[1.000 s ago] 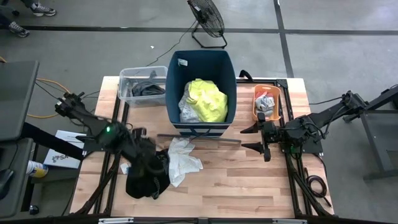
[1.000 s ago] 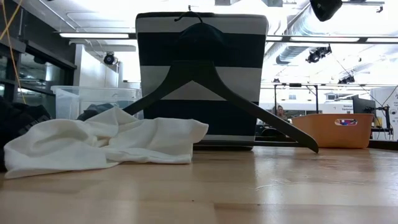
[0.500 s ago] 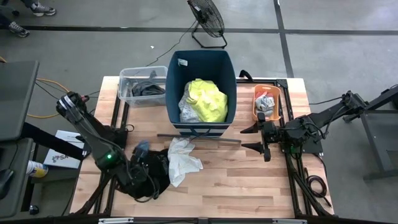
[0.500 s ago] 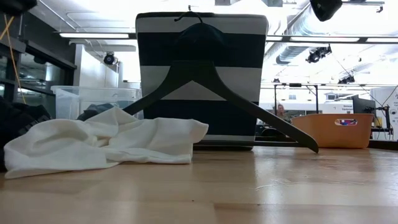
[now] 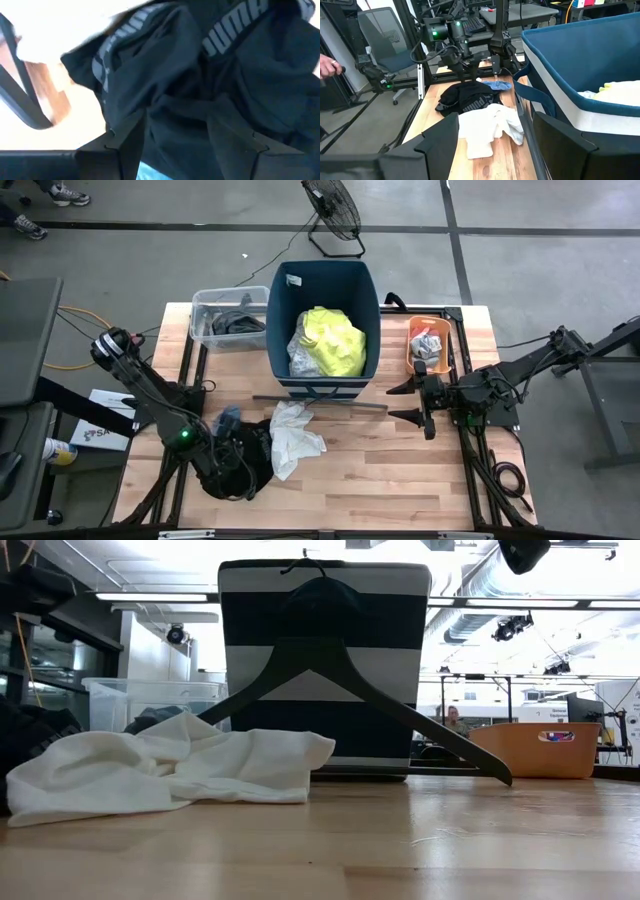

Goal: Pick & Place Cloths
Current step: Put the black boxer into the transparent container

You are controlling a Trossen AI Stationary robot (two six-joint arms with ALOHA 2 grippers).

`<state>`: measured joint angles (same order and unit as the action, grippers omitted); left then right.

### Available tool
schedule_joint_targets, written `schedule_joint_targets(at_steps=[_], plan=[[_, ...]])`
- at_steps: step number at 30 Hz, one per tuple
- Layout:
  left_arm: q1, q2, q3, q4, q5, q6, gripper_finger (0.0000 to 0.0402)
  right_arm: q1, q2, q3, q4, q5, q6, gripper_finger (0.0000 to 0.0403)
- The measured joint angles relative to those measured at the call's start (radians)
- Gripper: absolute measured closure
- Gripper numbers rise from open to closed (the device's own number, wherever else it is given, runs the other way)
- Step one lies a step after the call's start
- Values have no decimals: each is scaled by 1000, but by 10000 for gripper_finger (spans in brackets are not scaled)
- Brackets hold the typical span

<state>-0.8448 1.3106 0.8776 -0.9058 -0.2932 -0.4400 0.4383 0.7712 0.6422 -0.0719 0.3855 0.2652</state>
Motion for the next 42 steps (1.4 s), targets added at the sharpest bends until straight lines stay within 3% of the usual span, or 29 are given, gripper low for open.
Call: schedule_joint_targets(at_steps=[4,12,16,31,37,42], plan=[[0,0,-15,54,-7,71,177,0,0,0,0,0,0,156],[0,0,-25,102,-17,122,87,0,0,0,0,0,0,156],[0,0,-61,129,-35,122,62,0,0,0,0,0,0,156],[0,1,-227,403,-32,112,57,0,0,0,0,0,0,156],[1,1,-288,494,-59,32,57,0,0,0,0,0,0,156],[1,1,-306,495,-65,-36,89,0,0,0,0,0,0,156]])
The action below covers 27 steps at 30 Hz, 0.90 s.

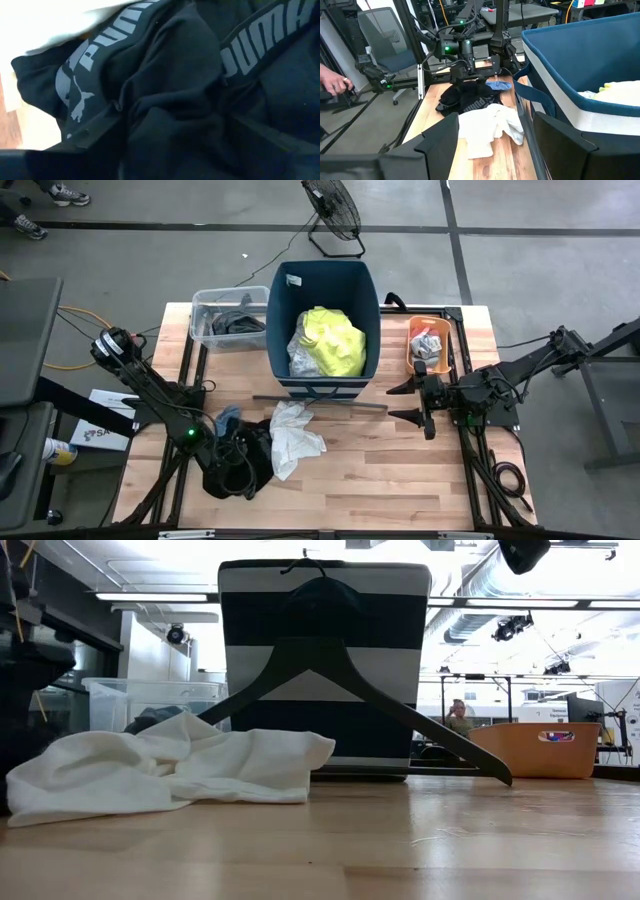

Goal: Pick & Place Cloths
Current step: Put the black boxer into the transparent container

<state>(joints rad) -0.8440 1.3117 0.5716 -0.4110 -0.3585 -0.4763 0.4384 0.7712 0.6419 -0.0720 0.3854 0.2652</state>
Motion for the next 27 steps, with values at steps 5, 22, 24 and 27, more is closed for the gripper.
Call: schedule_joint_targets(at_steps=[5,22,24,27], plan=[[0,0,-3,0,-3,-4,176,0,0,0,0,0,0,156],[0,0,8,-4,8,-3,396,0,0,0,0,0,0,156],[0,0,25,-5,9,-3,397,0,0,0,0,0,0,156],[0,0,54,-14,9,-2,398,0,0,0,0,0,0,156]])
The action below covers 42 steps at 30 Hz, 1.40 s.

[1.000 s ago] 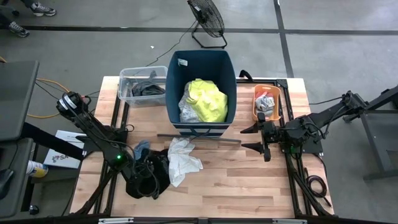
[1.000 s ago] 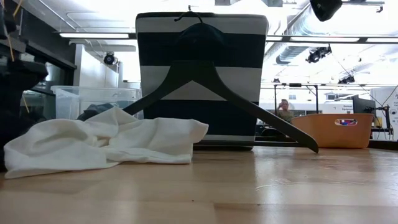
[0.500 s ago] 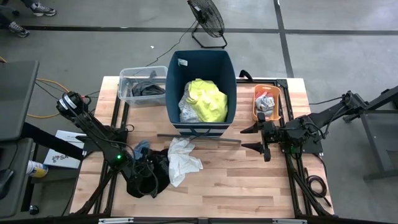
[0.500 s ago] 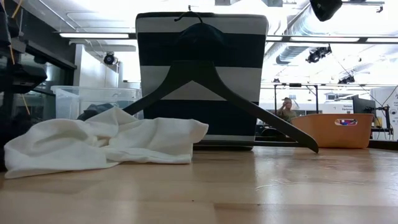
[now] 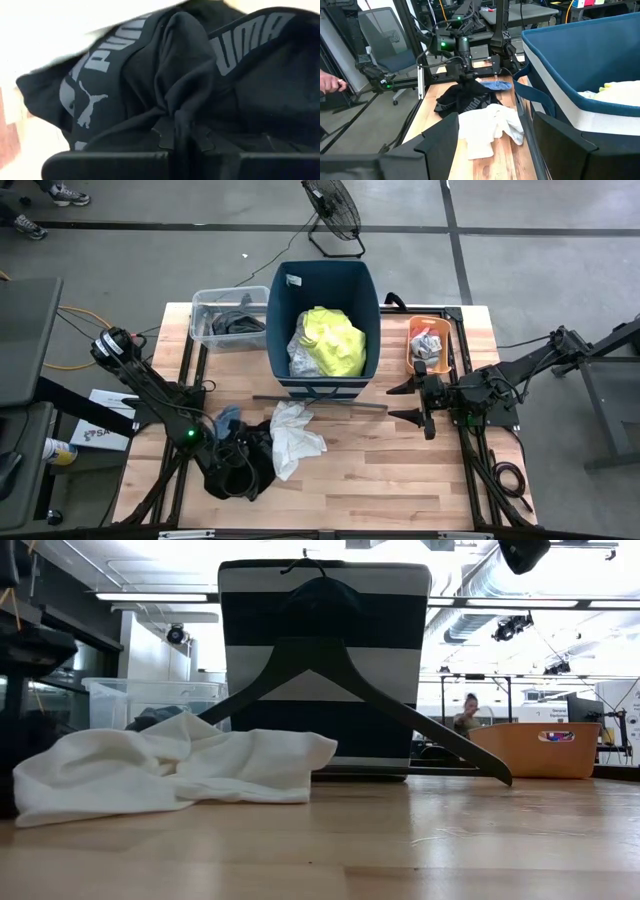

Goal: Pick & Place Cloths
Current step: Put the black boxer into the transparent container

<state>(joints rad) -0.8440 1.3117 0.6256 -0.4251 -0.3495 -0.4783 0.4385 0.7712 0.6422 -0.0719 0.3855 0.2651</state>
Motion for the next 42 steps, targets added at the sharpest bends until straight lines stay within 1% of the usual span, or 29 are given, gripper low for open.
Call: schedule_joint_targets(at_steps=[5,11,18,24,27,34,39,42], plan=[[0,0,72,-73,2,4,399,0,0,0,0,0,0,156],[0,0,202,-262,3,4,400,0,0,0,0,0,0,156],[0,0,417,-483,3,6,401,0,0,0,0,0,0,156],[-1,0,629,-681,1,3,401,0,0,0,0,0,0,156],[-1,0,736,-758,-18,2,401,0,0,0,0,0,0,156],[-1,-1,950,-834,-84,2,402,0,0,0,0,0,0,156],[-1,-1,1069,-839,-139,19,402,0,0,0,0,0,0,156],[-1,-1,1126,-839,-192,40,401,0,0,0,0,0,0,156]])
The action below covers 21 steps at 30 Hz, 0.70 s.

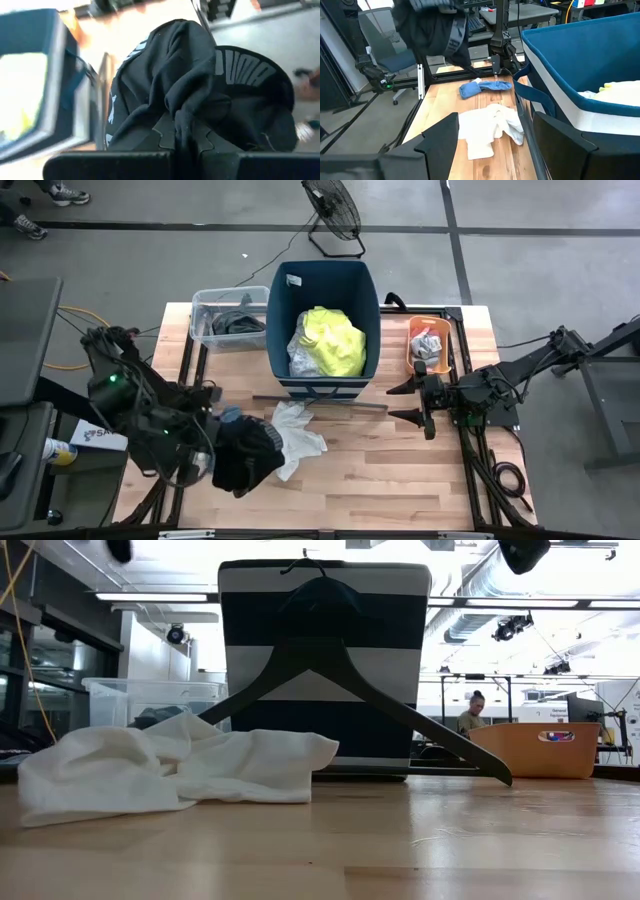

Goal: Pick & Place Cloths
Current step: Put the black boxer into the transparent container

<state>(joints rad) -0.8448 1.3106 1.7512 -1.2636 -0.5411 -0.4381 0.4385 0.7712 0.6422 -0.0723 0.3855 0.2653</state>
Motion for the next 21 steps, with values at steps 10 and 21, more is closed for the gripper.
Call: schedule_joint_targets(at_steps=[10,21], plan=[[0,0,142,6,-370,108,402,0,0,0,0,0,0,156],[47,-14,201,5,-783,130,401,0,0,0,0,0,0,156]])
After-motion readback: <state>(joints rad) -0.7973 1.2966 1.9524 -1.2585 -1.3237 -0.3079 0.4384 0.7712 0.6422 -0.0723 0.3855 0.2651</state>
